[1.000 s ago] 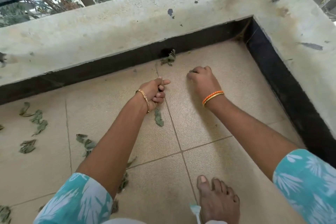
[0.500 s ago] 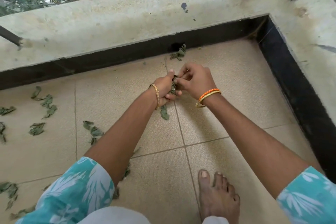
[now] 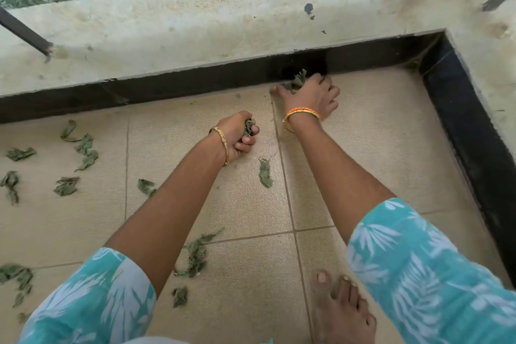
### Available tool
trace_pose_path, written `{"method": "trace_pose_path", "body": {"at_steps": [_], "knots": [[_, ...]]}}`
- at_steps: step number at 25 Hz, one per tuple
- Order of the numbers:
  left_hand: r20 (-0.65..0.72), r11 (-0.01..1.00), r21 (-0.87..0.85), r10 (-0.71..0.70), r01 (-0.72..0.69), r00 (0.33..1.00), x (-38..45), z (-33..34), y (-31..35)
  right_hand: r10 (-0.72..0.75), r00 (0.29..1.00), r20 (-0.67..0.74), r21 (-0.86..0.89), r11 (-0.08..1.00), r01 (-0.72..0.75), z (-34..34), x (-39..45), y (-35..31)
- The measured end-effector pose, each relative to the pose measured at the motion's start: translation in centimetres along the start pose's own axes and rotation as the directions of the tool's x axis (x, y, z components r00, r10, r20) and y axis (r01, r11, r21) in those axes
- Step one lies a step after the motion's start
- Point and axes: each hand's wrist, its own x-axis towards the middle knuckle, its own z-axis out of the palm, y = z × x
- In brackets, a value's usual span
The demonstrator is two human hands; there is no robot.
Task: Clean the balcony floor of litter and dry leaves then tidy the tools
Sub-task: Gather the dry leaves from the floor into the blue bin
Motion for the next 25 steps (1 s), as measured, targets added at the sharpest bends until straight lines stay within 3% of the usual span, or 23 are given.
{"method": "trace_pose_path", "body": {"at_steps": [3,6,8,11,14,21,23,25], "knots": [[-0.007,0.998,-0.056,0.000,-0.001,1.000,0.0,-0.9,0.2,0.003,0.996,-0.086,0.086,0.996,0.004,1.6,-0.6,-0.9],[-0.021,0.996,-0.088,-0.017,0.015,1.000,-0.1,-1.8,-0.3,-0.084,0.987,-0.136,0.256,0.960,0.117,2.2,-0.4,-0.7],[-0.029,0.994,-0.103,-0.031,0.028,0.999,-0.2,-2.3,-0.7,-0.142,0.982,-0.124,0.270,0.947,0.171,1.8,-0.2,-0.6],[-0.015,0.992,-0.118,-0.053,0.051,0.998,-0.8,-1.9,-1.3,-0.205,0.978,-0.039,0.381,0.902,0.204,-0.1,-0.9,-0.2],[0.013,0.996,-0.077,-0.048,0.049,0.999,-1.5,-0.8,-1.6,-0.306,0.938,0.163,0.500,0.845,0.189,-2.7,-4.8,0.8],[0.093,1.000,-0.015,-0.015,0.016,0.996,-3.8,1.0,-3.8,-0.504,0.718,0.479,0.259,0.863,0.434,-6.9,-11.7,1.1],[0.107,0.998,-0.065,0.024,-0.017,0.994,-4.3,1.2,-3.8,-0.538,0.721,0.436,0.186,0.838,0.513,-6.9,-12.8,1.1],[0.084,0.995,-0.096,0.046,-0.038,0.995,-4.2,1.2,-3.6,-0.596,0.750,0.287,0.104,0.798,0.594,-6.1,-13.7,1.2]]}}
